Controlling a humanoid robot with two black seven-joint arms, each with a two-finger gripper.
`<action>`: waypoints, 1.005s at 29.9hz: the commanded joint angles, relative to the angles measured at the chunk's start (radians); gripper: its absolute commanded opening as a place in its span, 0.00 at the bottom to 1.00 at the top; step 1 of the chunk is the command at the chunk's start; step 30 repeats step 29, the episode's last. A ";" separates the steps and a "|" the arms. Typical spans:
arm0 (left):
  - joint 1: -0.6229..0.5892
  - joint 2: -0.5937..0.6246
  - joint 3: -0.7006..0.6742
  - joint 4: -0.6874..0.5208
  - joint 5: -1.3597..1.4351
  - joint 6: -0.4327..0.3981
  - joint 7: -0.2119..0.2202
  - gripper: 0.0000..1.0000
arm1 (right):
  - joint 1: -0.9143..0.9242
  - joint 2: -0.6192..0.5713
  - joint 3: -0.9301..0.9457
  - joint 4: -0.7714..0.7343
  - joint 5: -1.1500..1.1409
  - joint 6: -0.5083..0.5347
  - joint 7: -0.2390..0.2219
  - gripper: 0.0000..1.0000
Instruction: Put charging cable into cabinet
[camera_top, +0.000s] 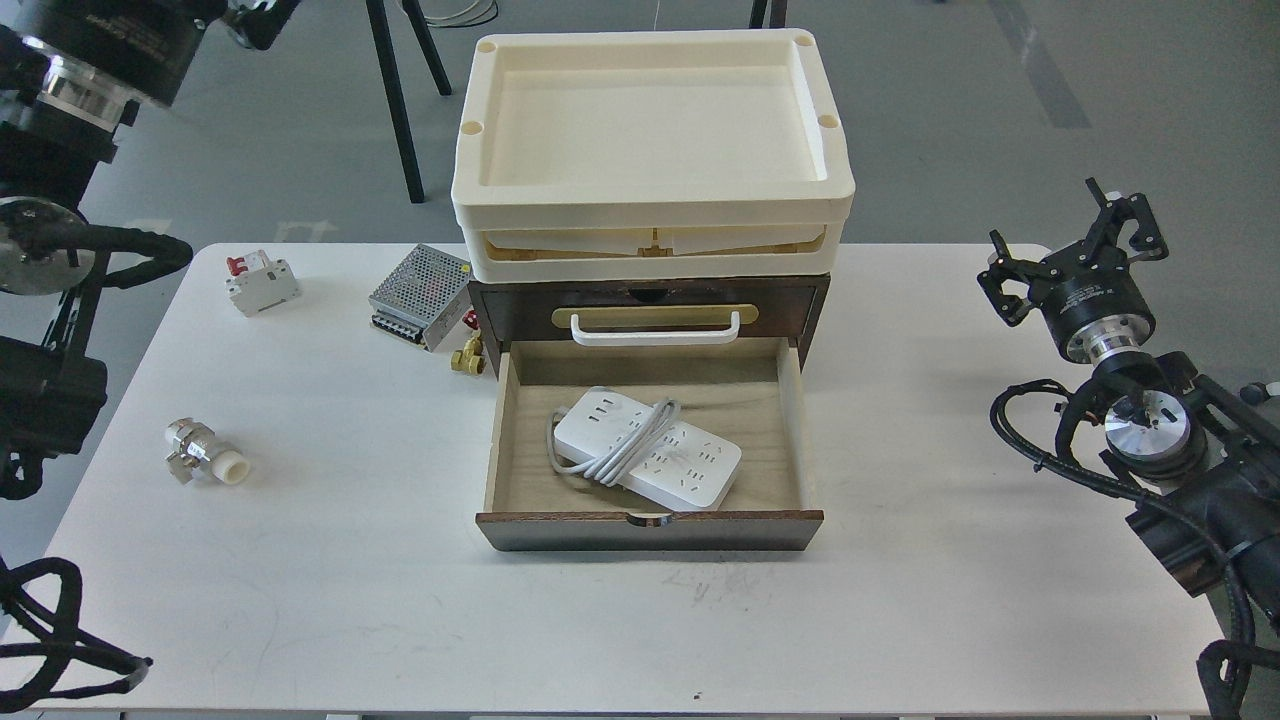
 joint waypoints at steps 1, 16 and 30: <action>0.003 0.039 -0.006 0.195 -0.126 0.000 0.003 0.99 | 0.008 -0.002 -0.003 0.000 0.000 -0.025 -0.013 1.00; 0.089 -0.031 0.055 0.542 -0.171 0.000 0.000 0.99 | 0.018 0.001 0.019 -0.032 0.017 -0.022 -0.013 1.00; 0.097 -0.072 0.055 0.490 -0.172 0.000 -0.014 1.00 | 0.028 0.000 0.023 -0.031 0.015 -0.026 -0.013 1.00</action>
